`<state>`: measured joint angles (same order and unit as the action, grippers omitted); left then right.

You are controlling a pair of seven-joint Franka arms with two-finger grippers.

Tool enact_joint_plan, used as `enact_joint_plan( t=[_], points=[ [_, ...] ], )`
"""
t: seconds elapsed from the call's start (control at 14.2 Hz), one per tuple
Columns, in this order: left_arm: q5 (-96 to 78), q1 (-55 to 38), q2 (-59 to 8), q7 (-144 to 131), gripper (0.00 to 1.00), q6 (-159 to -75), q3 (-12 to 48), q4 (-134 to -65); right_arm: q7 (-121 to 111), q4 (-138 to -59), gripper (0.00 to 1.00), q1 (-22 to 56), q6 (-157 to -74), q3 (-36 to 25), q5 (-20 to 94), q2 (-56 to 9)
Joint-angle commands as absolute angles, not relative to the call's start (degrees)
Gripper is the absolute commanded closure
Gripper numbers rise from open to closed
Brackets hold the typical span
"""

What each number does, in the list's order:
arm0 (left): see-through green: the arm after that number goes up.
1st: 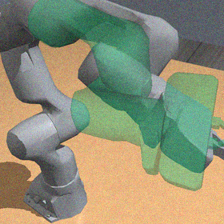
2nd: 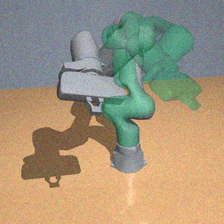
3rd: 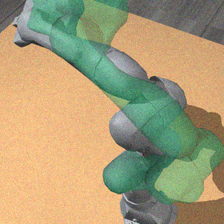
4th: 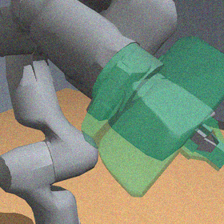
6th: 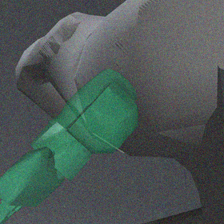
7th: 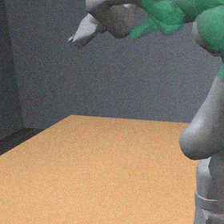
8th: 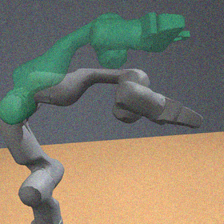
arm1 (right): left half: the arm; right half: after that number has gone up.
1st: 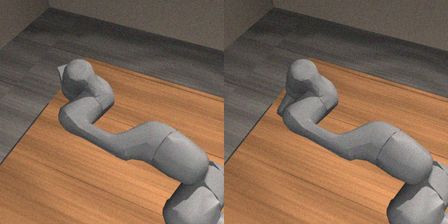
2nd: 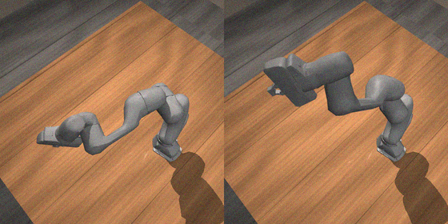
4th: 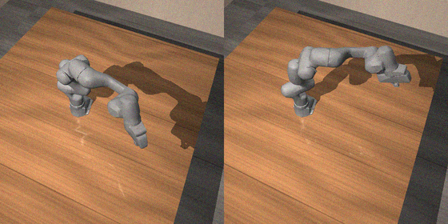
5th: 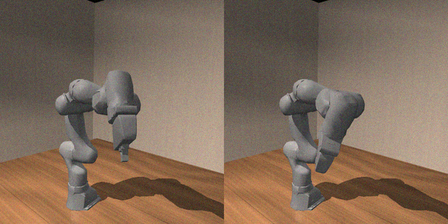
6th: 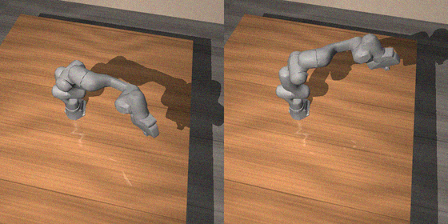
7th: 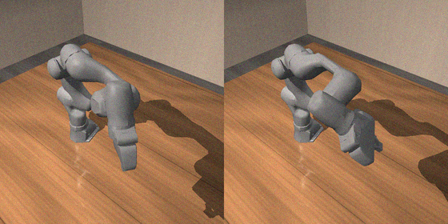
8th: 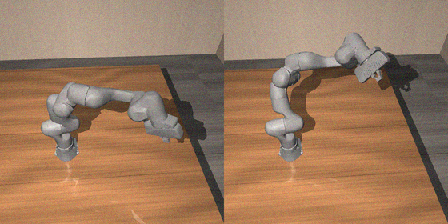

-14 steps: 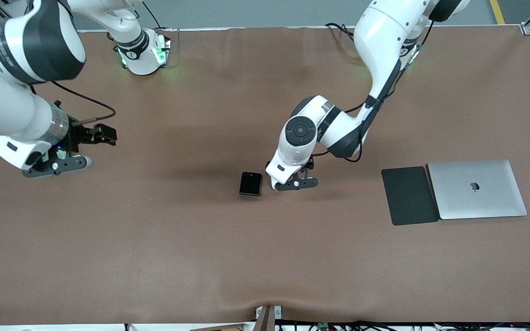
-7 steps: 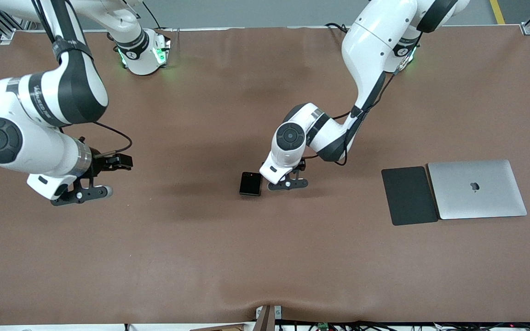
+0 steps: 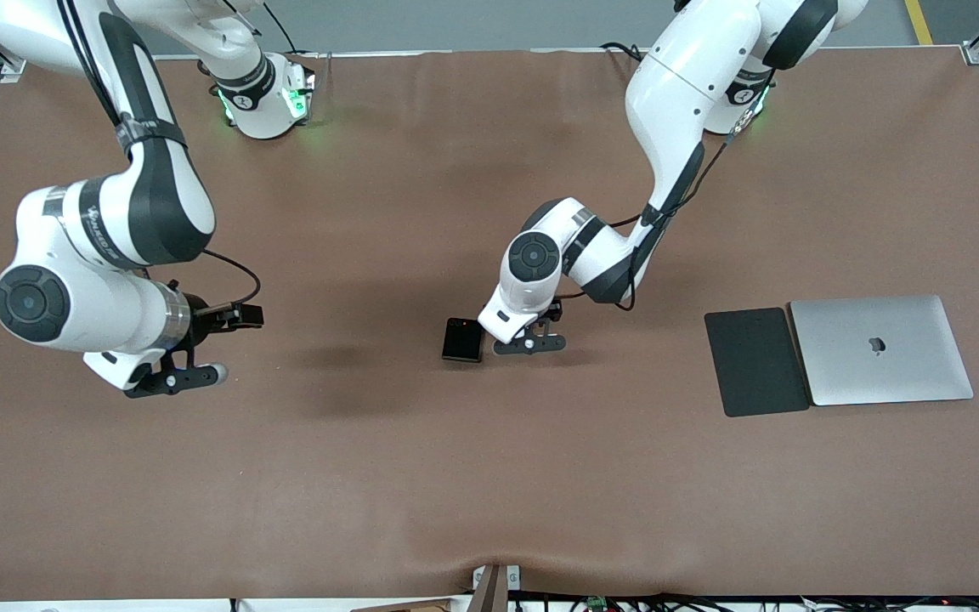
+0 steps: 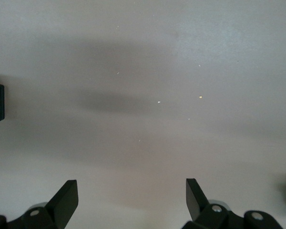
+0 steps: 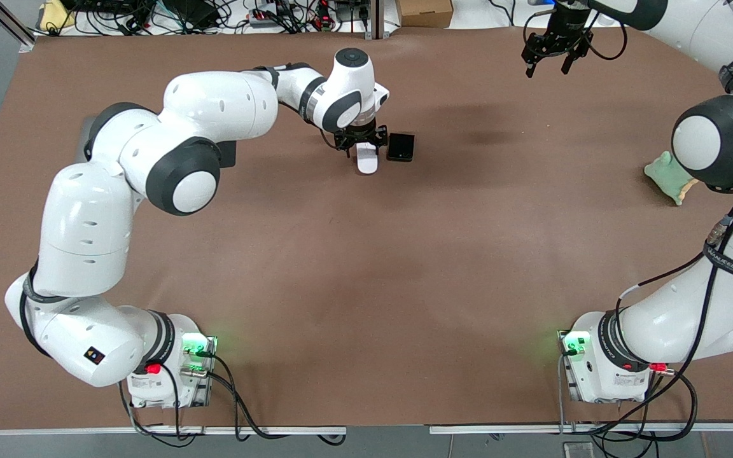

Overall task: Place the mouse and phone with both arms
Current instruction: 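Close the left gripper on the mouse while the right gripper nears the phone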

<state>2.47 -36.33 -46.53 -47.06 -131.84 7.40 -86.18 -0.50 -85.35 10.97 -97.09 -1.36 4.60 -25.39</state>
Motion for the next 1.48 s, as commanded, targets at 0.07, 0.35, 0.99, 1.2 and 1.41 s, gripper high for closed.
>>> enact_joint_plan(
  t=[0.07,0.35,0.99,1.2,1.41],
  points=[
    [3.8,-37.0,-47.7,-47.9,0.14,-132.7,7.0,-85.0,-0.1,-87.7,0.00,10.7,-100.6,-1.1,5.9,-26.2],
    [3.8,-37.0,-47.3,-47.9,0.15,-133.0,7.0,-84.9,0.3,-91.2,0.00,10.9,-105.6,-1.2,9.8,-26.3],
    [4.5,-37.8,-48.2,-48.0,0.33,-133.1,6.9,-85.0,13.3,-91.1,0.00,17.6,-114.6,-1.2,9.6,-29.3],
    [4.7,-37.7,-48.0,-47.5,0.60,-133.1,6.9,-84.9,13.6,-91.1,0.00,17.9,-116.1,-1.2,9.6,-30.5],
    [4.8,-37.4,-47.2,-47.5,0.68,-132.4,6.8,-84.9,16.8,-91.0,0.00,19.7,-118.0,-1.2,9.4,-31.6]
  ],
)
